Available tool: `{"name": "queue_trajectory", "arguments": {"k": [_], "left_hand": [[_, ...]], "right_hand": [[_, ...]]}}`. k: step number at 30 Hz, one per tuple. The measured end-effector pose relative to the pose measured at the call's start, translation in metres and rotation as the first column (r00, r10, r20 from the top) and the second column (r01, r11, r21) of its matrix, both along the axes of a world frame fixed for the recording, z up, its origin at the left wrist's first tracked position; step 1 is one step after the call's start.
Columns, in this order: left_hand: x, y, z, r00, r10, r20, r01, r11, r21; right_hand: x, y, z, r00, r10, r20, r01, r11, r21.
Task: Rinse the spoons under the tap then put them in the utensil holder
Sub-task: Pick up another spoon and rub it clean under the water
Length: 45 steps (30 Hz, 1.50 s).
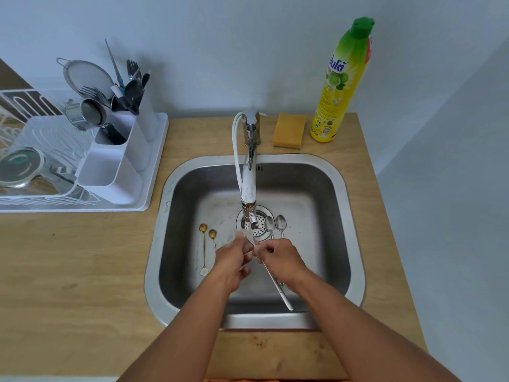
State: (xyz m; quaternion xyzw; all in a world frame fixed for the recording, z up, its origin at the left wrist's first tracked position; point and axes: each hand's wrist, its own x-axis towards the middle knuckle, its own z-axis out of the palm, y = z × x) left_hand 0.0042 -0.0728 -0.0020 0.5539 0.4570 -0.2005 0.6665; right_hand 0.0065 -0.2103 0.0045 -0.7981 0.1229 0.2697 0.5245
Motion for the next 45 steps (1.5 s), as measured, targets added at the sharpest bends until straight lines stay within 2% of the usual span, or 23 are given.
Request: {"name": "queue_trajectory", "arguments": {"k": [3,8,17,21,23,26,29,32,41,45], "left_hand": [[-0.008,0.005,-0.002,0.999,-0.042,0.021,0.044,0.995,-0.093],[-0.014,0.002,-0.002,0.999,-0.026,0.045,0.032,0.993,-0.117],[-0.008,-0.011,-0.006,0.999,-0.045,0.017,0.045,0.999,-0.007],[0.002,-0.018,-0.003,1.000,0.024,0.004,-0.025,0.998,0.055],[0.007,-0.015,-0.002,1.000,0.026,0.009,-0.026,1.000,0.008],[0.007,-0.009,-0.002,0.999,-0.010,0.047,0.019,0.983,-0.181],[-0.001,-0.004,-0.003,0.996,-0.028,0.084,0.053,0.951,-0.304],[-0.009,-0.004,-0.006,0.997,0.007,0.083,0.025,0.924,-0.382],[0.003,-0.018,-0.002,0.995,0.085,-0.055,-0.100,0.891,-0.442],[0.004,-0.015,-0.001,0.992,0.078,-0.103,-0.113,0.913,-0.392]], "right_hand": [[0.001,-0.003,0.002,1.000,-0.003,-0.004,0.003,1.000,-0.005],[0.000,-0.007,0.003,1.000,-0.012,-0.021,0.012,1.000,-0.008],[-0.004,-0.010,0.003,0.997,0.058,-0.045,-0.058,0.998,0.003],[-0.002,-0.011,0.008,0.996,0.070,-0.047,-0.068,0.997,0.026],[-0.001,-0.011,0.011,0.997,0.034,-0.076,-0.024,0.992,0.124],[0.005,-0.012,0.014,0.983,-0.035,-0.181,0.080,0.965,0.249],[0.008,-0.011,0.015,0.970,-0.041,-0.239,0.112,0.950,0.291],[0.006,-0.011,0.015,0.973,-0.008,-0.232,0.082,0.946,0.312],[0.000,-0.017,0.016,0.965,0.051,-0.257,0.065,0.903,0.424],[0.000,-0.018,0.012,0.978,0.036,-0.205,0.056,0.903,0.426]]}}
